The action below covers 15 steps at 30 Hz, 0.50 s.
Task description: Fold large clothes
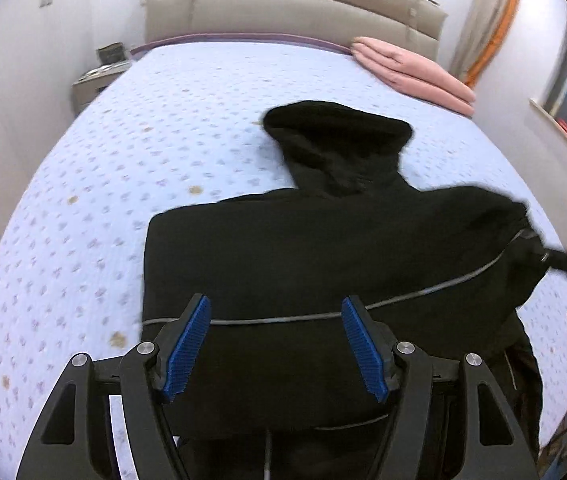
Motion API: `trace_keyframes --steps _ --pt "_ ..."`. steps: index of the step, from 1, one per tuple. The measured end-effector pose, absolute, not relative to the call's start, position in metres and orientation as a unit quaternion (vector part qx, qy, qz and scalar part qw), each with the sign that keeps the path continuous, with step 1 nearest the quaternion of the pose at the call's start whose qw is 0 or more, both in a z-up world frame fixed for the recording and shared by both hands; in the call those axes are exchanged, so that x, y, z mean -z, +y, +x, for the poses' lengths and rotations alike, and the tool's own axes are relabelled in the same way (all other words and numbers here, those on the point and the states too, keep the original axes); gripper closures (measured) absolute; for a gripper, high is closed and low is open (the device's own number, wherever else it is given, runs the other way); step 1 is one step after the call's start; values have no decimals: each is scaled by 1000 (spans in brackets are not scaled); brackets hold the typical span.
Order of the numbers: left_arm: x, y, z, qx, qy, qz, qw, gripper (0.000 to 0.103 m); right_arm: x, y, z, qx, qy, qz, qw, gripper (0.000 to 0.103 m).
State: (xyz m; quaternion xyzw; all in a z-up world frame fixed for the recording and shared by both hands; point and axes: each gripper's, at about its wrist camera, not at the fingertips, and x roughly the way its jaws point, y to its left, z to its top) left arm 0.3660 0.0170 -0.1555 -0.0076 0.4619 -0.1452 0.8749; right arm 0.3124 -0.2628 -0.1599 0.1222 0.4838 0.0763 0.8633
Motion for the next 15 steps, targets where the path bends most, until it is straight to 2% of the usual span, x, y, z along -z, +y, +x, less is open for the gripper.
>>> trace_keyframes --steps 3,5,7,11,15 --pt "177 -5 373 184 489 0 852 33 153 -299 299 -5 476 80 876 80" --pt "206 -18 379 196 519 12 832 34 172 -323 299 32 493 67 867 80" --pt "233 -25 382 190 543 29 817 49 206 -336 306 54 523 62 848 80" --pt "254 -20 387 191 546 15 815 50 286 -344 314 60 579 69 810 76" --pt "248 -18 388 195 551 14 811 49 287 -343 312 58 571 64 816 74"
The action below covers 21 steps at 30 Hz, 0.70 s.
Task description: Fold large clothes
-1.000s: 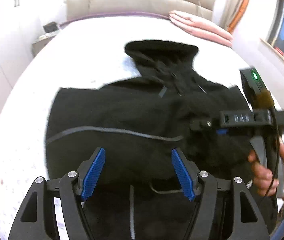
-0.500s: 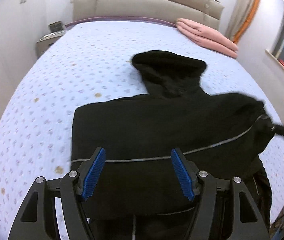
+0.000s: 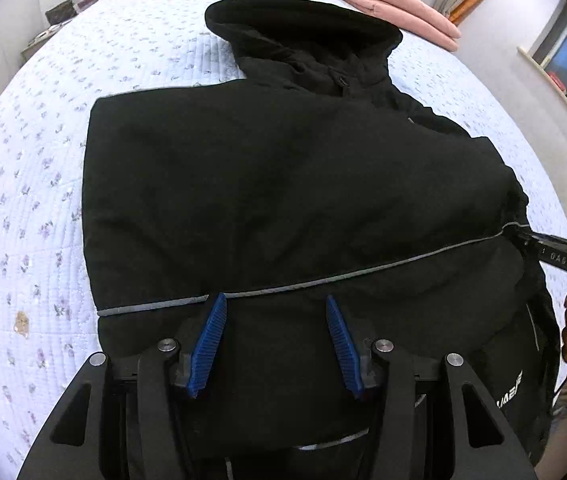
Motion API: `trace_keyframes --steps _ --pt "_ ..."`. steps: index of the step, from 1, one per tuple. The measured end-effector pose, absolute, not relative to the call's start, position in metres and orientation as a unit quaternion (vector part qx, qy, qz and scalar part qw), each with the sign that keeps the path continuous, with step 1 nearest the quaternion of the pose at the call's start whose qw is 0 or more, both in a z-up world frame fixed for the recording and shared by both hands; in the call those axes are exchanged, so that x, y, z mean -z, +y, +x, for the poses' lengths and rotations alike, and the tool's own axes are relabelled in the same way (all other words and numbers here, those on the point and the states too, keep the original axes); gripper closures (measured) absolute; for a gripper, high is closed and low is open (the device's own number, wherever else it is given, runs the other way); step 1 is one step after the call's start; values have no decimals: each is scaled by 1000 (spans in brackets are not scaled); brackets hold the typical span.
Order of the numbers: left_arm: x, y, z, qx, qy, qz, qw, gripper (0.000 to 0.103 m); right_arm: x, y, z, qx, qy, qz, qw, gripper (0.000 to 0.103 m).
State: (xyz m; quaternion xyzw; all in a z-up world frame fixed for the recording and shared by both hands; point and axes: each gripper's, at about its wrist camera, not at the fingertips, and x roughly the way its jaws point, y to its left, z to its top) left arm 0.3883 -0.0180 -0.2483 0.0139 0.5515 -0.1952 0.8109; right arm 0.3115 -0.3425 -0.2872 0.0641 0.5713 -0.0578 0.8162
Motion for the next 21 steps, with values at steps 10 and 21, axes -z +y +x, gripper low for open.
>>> trace_keyframes --steps 10,21 --pt "166 -10 397 187 500 0 846 49 188 -310 312 32 519 38 853 46" --pt "248 -11 420 158 545 -10 824 50 284 -246 360 9 597 -7 802 51"
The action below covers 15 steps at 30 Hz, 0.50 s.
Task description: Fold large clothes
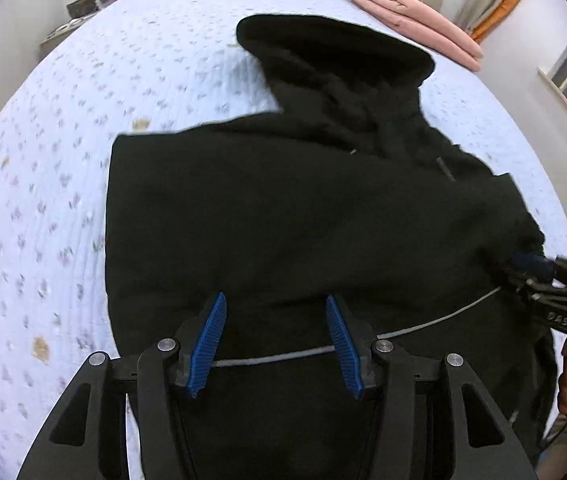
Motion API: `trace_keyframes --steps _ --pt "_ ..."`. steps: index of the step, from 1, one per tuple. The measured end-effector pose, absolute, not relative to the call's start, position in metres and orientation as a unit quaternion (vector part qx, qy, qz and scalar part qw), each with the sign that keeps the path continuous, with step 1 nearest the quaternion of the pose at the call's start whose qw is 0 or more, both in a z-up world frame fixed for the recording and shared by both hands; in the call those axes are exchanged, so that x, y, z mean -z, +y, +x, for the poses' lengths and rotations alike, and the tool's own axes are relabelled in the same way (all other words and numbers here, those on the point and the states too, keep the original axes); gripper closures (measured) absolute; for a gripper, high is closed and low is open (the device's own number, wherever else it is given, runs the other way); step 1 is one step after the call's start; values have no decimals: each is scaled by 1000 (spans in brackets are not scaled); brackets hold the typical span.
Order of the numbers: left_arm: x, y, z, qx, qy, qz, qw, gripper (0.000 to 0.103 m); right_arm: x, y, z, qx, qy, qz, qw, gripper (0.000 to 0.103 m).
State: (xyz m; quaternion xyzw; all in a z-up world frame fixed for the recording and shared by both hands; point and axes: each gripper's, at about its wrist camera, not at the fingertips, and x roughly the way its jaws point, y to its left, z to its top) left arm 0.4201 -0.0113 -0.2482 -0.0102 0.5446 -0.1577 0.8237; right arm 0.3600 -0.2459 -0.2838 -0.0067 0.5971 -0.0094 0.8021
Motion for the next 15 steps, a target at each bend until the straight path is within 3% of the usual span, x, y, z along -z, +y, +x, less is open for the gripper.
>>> trace_keyframes --steps 8,15 --pt "241 -17 427 155 551 -9 820 49 286 -257 357 -14 600 18 800 51" --pt "166 -17 483 169 469 -8 867 49 209 -295 406 -52 531 55 844 50"
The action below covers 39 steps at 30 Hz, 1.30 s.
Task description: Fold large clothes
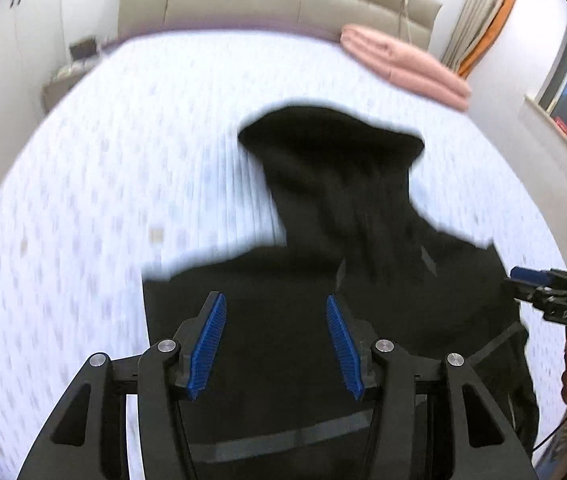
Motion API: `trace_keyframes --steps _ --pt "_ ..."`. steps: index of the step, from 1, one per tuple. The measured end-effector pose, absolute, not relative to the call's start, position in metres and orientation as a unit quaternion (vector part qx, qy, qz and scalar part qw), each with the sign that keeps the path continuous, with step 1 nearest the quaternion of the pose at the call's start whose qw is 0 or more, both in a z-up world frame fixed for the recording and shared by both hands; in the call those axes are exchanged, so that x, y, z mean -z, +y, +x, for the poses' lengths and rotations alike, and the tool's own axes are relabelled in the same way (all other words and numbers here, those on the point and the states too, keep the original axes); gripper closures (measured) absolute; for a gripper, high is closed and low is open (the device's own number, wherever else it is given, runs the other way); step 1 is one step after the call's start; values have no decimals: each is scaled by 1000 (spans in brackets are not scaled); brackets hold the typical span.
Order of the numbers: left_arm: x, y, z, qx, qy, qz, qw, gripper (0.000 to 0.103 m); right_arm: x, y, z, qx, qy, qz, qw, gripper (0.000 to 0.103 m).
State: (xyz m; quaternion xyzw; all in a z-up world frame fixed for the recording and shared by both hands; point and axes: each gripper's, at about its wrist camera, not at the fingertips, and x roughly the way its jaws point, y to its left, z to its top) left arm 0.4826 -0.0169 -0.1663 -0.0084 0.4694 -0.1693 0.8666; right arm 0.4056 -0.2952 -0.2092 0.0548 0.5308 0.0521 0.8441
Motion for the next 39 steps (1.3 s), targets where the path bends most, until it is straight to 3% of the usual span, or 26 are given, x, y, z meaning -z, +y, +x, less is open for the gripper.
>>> trace_keyframes --steps 7,18,20,21,22,29,35,38,39 --pt "176 -43 610 154 454 -1 878 46 200 -302 516 -43 468 68 880 48" --pt "242 -56 702 139 506 -30 851 45 248 -325 603 -6 495 88 864 48" --pt "251 -58 711 132 510 -42 849 48 256 -325 616 -4 498 96 862 62" --pt "254 -59 713 136 509 -51 849 72 257 -326 617 -3 500 96 861 96" --pt "255 -59 714 138 510 -58 847 93 259 -326 621 3 503 93 859 99" --pt "212 -29 669 184 426 -97 881 95 229 -333 561 27 458 72 886 102" --pt "291 -34 690 167 542 -53 822 93 281 -321 567 23 515 37 856 101" --pt "294 -43 685 175 524 -4 834 87 302 -319 570 15 542 23 840 101" --pt "290 -45 682 173 519 13 837 80 300 -319 570 14 541 21 841 100"
